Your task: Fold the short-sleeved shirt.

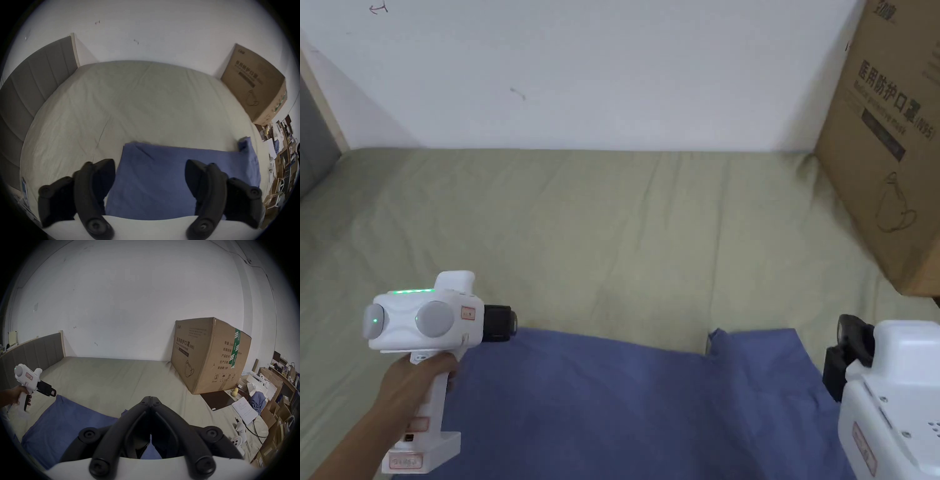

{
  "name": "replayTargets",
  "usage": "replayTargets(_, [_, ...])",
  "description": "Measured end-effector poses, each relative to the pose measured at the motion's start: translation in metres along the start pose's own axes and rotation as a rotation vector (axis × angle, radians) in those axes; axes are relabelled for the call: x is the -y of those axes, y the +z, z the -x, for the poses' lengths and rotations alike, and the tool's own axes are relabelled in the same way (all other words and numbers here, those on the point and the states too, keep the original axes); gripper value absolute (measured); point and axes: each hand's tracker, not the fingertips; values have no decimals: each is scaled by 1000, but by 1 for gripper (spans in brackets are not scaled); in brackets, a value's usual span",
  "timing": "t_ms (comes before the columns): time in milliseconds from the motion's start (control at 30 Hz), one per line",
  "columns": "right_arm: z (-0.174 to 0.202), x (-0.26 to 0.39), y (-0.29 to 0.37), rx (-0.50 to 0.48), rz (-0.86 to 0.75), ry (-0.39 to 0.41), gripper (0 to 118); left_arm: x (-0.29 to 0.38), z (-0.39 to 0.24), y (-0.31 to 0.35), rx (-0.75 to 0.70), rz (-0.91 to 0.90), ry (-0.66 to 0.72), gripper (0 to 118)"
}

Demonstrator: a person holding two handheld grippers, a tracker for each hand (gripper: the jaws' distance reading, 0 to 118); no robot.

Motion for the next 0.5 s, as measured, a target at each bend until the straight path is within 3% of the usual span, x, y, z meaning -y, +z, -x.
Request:
replayTargets(233, [-2,19,-41,26,70,0,0,-18,11,-77,-52,106,-67,95])
replayTargets(300, [-4,23,-48,28,88,0,0,-17,8,-91,-77,130,-64,90])
replayTargets(333, [-4,25,-50,30,99,0,0,-15,10,-96,-76,155,-62,79])
replayTargets(400, [-7,28,-52,32,107,-3,0,-8,7,-103,-30,220,-39,42])
replayTargets(433, [-9,29,-54,33,112,-7,0,-5,4,-98,-47,159,-54,38])
replayTargets(500, [-13,31,-55,36,123,-18,0,-3,5,-92,-16,131,-55,5])
